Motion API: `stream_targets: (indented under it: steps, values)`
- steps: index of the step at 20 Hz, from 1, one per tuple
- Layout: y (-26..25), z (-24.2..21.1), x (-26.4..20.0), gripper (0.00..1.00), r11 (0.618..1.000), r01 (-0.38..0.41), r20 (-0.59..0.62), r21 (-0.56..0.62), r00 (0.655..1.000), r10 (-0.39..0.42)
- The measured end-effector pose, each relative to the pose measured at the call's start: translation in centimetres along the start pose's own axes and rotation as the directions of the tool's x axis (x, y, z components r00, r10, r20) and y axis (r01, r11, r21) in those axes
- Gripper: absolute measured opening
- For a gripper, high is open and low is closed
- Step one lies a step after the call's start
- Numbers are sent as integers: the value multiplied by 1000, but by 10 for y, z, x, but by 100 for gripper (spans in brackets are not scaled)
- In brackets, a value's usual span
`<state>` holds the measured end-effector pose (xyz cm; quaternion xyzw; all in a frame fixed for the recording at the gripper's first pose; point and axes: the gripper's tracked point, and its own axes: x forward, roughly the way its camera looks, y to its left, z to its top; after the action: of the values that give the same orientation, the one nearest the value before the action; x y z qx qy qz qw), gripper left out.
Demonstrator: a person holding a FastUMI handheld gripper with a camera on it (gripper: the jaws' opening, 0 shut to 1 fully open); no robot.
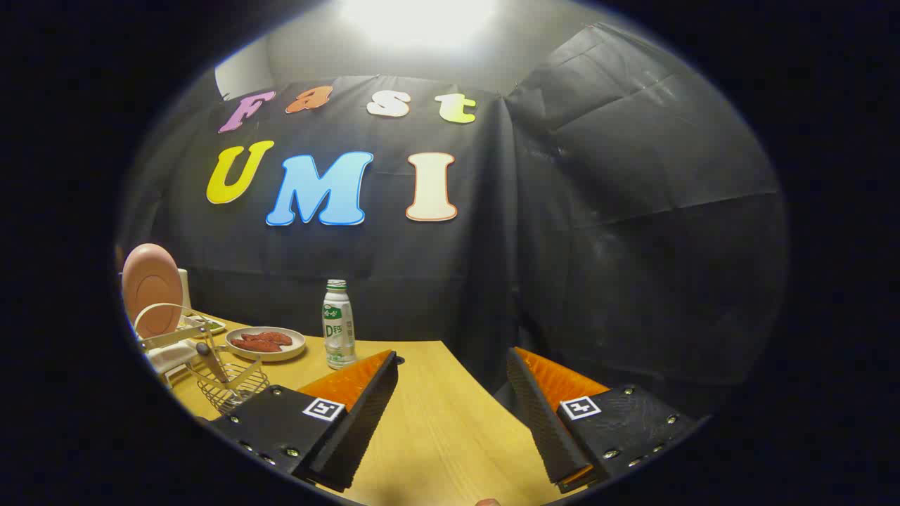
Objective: Take the plate from the dish rack, then take the spoon from the basket and place it into the plate.
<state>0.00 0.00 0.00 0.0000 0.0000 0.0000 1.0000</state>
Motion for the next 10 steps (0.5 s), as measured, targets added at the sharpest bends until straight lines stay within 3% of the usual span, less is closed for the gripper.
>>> stream_targets:
  steps: [5, 10]
  values:
    - [-47, 51, -43, 96, 996, 77, -6, -54, 997, -77]
    - [-41, 110, -96, 96, 993, 84, -13, -86, 996, -85]
